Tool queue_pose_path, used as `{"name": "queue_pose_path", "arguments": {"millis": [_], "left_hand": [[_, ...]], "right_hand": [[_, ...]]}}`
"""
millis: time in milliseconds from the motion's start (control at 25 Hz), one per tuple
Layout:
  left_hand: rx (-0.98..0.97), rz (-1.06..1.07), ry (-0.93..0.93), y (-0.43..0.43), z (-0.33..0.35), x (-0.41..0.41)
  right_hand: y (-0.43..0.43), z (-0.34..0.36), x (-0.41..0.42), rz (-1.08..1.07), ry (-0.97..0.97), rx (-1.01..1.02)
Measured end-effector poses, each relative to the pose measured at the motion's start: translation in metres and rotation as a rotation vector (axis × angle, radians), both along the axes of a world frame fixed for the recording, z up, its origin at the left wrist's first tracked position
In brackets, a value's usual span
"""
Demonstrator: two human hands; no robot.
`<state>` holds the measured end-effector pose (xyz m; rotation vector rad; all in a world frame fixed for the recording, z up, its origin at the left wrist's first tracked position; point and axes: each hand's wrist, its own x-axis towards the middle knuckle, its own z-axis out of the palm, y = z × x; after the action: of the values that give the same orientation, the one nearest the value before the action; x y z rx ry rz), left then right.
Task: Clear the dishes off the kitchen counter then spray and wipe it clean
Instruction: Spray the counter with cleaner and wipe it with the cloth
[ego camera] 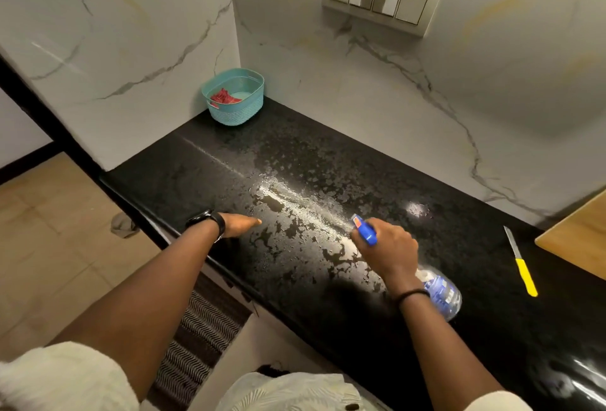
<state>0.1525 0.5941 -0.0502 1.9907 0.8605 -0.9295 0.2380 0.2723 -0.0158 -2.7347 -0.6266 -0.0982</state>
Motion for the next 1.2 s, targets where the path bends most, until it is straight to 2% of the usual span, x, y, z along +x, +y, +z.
{"name": "queue_pose_path", "arguments": {"millis": [120,400,680,920,1200], "left_hand": [[-0.015,-0.049,0.015,0.001,0.0,0.003],[-0.006,-0.057,-0.011,0.002,-0.001,0.003],[0.243,-0.04,-0.074,-0.008,-0.017,-0.014],[0.48,0.035,-0.051,-0.03,-0.033,-0.05],[0.488,0.075,-0.21,-0.135,-0.042,-0.084]], "right_hand": [[-0.007,0.005,0.015,-0.114,0.061,0.009],[-0.034,0.014,0.04,-0.392,0.086,0.26],[-0.058,0.023,0.055,-0.5,0.217,0.522],[-0.098,0.027,0.054,-0.427,0.247,0.685],[-0.15,0.019,0.027,-0.316,0.389,0.665]]}}
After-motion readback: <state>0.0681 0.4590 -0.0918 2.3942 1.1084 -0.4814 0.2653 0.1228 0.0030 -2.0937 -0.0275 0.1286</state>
